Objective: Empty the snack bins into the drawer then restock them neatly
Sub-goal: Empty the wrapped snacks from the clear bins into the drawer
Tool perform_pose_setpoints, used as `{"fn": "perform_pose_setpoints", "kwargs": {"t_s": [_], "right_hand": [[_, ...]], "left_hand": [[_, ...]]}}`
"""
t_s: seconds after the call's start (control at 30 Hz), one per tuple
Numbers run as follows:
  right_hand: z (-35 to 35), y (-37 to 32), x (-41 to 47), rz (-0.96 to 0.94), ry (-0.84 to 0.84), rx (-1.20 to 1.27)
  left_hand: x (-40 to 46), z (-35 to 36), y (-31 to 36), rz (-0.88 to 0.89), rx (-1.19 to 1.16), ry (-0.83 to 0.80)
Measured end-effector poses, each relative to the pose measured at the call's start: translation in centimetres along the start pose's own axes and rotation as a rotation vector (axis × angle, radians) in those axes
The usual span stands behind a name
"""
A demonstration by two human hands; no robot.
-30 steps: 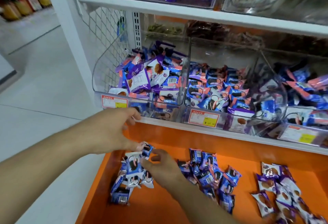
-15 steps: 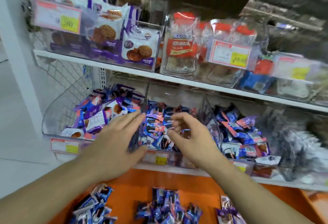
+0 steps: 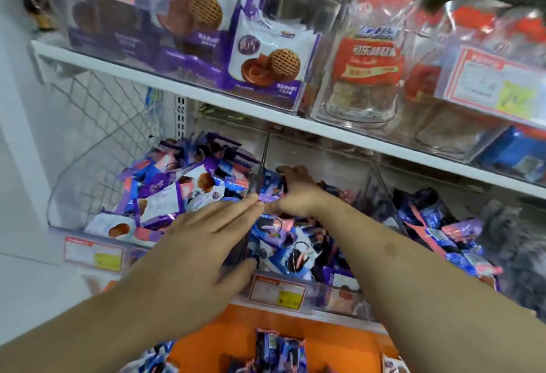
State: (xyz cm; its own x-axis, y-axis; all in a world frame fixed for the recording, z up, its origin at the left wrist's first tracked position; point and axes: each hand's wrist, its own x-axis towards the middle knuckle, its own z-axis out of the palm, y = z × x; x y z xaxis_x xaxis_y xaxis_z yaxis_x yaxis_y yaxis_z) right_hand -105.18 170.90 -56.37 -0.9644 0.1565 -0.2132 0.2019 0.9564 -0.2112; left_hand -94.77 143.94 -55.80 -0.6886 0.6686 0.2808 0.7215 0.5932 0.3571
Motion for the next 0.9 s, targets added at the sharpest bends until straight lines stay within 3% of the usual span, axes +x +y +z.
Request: {"fn": "perform_pose_setpoints", "kwargs": {"t_s": [0.2,0.43,0.6,0.7,0.9], "right_hand": [[-0.9,0.6,-0.8,-0.048,-0.034,-0.047],[-1.7,1.6,-1.3,-0.108,-0.150,0.128],[-1.8,1.7,-0.9,-0.109,-0.268,-0.046],[-0.8,1.3,-0.7,-0.073,-0.222,-0.121],[0.3,0.9,-0.1,-0.084,-0.107,-0.043]], "left_hand": [[-0.1,0.2,-0.3,0.010,-0.019,0.000],[-0.2,0.0,0.0,0.001,-0.055,-0.015],[-0.1,-0.1,0.1,-0.003,-0.053,-0.033],[-0.2,-0.1,0.2,-0.013,-0.071,-0.037],[-0.2,0.2,0.1,-0.006,-0.083,-0.018]]}}
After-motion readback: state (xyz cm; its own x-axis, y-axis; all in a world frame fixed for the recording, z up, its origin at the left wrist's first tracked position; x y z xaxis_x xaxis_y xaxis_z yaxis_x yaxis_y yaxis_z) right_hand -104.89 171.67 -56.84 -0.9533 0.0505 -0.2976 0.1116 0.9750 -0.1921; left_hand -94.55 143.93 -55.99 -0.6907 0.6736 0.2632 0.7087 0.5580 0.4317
